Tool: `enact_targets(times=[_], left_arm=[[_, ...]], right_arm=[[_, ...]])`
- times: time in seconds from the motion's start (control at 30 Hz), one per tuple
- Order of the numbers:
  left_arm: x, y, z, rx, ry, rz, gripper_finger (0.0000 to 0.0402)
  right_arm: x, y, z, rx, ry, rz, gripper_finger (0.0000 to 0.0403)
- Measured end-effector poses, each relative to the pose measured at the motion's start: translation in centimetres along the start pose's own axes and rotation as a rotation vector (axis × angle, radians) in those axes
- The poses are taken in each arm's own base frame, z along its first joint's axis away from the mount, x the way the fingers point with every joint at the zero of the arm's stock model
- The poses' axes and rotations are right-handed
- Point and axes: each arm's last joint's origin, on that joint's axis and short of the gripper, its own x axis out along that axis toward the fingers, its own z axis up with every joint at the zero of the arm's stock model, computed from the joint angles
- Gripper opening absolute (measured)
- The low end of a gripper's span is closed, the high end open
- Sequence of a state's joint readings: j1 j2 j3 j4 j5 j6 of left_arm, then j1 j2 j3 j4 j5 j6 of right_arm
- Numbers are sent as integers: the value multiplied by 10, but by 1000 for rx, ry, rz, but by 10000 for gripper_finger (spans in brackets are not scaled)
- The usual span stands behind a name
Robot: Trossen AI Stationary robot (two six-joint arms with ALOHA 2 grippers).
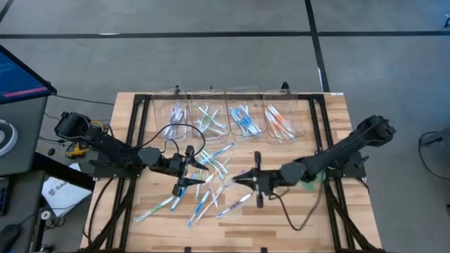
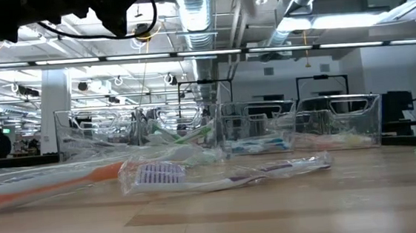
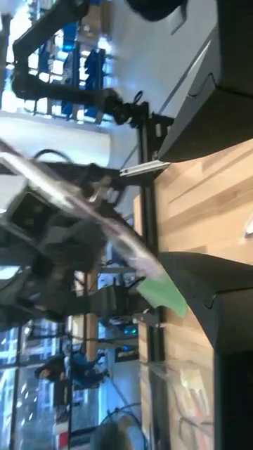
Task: Pick & Place Toothbrushes
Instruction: Put the purple toothbrush into the left transparent bin
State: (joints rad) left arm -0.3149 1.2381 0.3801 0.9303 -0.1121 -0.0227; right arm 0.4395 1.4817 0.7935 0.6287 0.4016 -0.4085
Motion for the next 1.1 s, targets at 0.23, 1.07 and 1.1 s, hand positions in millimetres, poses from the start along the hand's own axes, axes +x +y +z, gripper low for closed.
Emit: enact_targets(times=[0.23, 1.07, 1.1], left_arm=[[3, 2, 2, 22, -75, 65, 214], [39, -2, 4, 199, -181, 76, 214], [39, -2, 4, 200, -181, 76, 214]], right_arm=[[32, -13, -19, 79, -61, 66, 5], [52, -26, -28, 146, 4, 42, 5], [52, -26, -28, 146, 7, 43, 5]])
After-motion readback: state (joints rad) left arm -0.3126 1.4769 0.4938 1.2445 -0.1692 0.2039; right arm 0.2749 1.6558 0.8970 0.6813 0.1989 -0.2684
